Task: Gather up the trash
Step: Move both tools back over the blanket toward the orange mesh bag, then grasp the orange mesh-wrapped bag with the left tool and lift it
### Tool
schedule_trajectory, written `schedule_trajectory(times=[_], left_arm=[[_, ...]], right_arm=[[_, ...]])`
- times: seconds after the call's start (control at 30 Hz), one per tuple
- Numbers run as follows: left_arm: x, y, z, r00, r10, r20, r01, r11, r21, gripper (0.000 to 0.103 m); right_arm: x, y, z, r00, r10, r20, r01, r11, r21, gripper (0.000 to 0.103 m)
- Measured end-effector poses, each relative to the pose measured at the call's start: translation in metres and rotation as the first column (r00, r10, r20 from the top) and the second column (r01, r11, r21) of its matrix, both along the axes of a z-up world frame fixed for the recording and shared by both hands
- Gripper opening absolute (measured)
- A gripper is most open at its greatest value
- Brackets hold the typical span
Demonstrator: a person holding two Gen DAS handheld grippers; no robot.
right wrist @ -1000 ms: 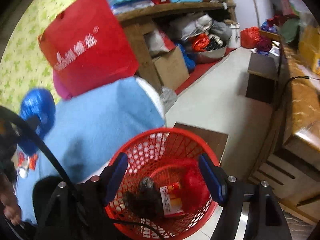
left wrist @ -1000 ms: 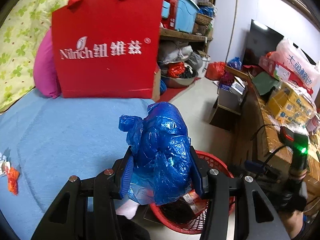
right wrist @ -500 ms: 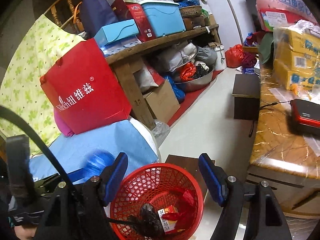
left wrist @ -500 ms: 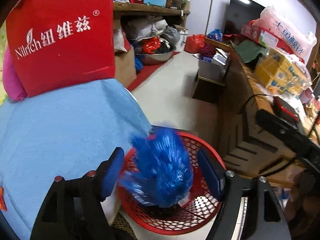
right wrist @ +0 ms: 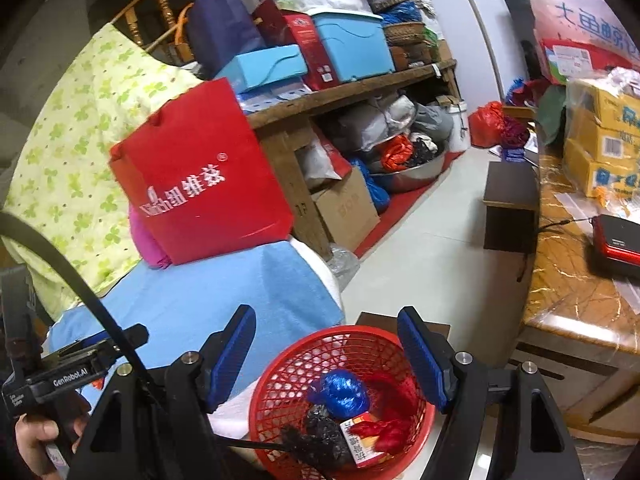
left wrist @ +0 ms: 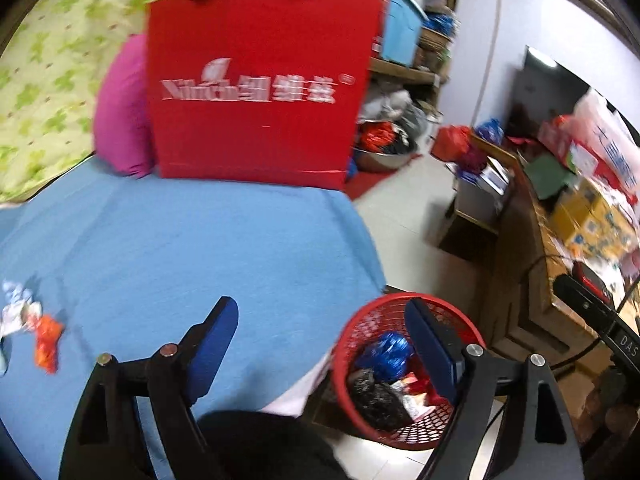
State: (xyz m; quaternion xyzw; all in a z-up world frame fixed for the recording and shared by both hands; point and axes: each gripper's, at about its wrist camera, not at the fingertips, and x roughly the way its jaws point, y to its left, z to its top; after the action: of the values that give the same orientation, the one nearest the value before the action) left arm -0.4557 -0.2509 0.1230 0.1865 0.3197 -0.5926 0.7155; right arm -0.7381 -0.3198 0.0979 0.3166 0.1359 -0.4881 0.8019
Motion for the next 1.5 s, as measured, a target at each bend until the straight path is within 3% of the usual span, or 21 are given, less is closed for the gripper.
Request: schedule_trajectory(times=[0.2,0.43,0.63,0.9,1.17,1.33,1.5], left_arm=[[0.029,0.038,0.014,0.994,0.114,-0.006,-0.114,0.993,-0.042,0.086],[0.051,0.085,0.012,0.972,0.233,0.028,-0.233,0.972,-0.031,0.086],[0.095,0.131,-0.012,0.928,0.372,-0.007,-0.372,0.928,0.009,0.086],[0.16,0.151,-0.037,0.859,0.508,-0.072,-0.505,0.861,0.051,0.086],[0.187,0.115,-0.051,0.877,0.479,0.03,-0.48,0.872,0.095,0.086],[0.199,0.11,-0.054,0.873,0.488,0.005,-0.486,0.868,0.102,0.086],[0.208,0.105,-0.056,0.87,0.492,0.031,-0.492,0.864,0.108,0.086]], right_arm=[[0.006,0.013,0.002,0.999,0.044,0.016,-0.044,0.999,0.001,0.076],[0.013,0.027,0.0,0.994,0.102,0.033,-0.102,0.995,-0.009,0.077],[0.037,0.027,-0.01,0.988,0.152,0.014,-0.152,0.988,0.027,0.077],[0.078,0.033,-0.006,0.974,0.221,-0.045,-0.221,0.975,0.013,0.077],[0.077,0.018,-0.013,0.981,0.192,-0.037,-0.19,0.981,0.039,0.077],[0.07,0.01,-0.017,0.986,0.164,-0.024,-0.162,0.985,0.053,0.077],[0.078,0.002,-0.029,0.984,0.177,-0.021,-0.175,0.981,0.085,0.077]])
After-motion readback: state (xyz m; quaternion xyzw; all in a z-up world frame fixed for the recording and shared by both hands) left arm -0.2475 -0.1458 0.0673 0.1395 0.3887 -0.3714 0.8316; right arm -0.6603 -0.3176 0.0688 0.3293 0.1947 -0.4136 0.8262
